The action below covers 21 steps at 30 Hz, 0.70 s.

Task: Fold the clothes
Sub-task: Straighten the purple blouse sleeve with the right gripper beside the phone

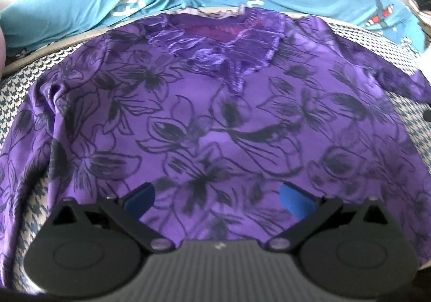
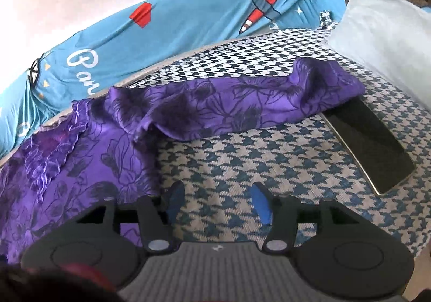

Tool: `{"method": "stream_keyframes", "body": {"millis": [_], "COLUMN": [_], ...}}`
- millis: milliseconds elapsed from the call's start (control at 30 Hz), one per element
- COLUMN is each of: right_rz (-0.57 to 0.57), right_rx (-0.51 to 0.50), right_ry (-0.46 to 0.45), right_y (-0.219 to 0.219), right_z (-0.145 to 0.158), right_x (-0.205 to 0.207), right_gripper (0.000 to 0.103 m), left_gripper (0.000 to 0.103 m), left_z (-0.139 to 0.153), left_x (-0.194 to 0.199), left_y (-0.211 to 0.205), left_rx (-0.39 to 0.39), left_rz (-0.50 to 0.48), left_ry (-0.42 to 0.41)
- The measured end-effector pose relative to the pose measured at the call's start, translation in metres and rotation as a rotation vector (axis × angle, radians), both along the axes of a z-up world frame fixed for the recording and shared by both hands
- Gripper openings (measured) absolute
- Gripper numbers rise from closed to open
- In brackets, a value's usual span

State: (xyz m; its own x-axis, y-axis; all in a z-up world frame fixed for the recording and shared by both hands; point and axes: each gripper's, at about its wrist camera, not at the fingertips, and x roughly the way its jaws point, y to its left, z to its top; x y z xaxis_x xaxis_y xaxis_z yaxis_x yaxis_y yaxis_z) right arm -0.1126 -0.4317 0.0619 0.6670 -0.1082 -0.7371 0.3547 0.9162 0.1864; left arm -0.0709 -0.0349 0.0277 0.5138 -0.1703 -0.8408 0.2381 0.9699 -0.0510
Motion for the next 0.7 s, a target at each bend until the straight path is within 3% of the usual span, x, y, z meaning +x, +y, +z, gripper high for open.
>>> {"method": "stream_keyframes", "body": {"millis": [433, 700], "right_rz": [-0.025, -0.133], "right_rx": [0.013, -0.027], "right_ry": [-0.017, -0.114], "right_y": [-0.01, -0.05], "right_z": [-0.01, -0.01], "right_x": [0.035, 0.035], "right_gripper": [0.055, 0.055], "left_gripper": [0.103, 0.103], "left_z": [-0.004, -0.002], "left_x": [0.04, 0.055], "left_y": [0.007, 0.011], "left_rx": [-0.01, -0.069], "left_rz": [0.055, 0.094], "left_ry": [0.001, 0.038]}}
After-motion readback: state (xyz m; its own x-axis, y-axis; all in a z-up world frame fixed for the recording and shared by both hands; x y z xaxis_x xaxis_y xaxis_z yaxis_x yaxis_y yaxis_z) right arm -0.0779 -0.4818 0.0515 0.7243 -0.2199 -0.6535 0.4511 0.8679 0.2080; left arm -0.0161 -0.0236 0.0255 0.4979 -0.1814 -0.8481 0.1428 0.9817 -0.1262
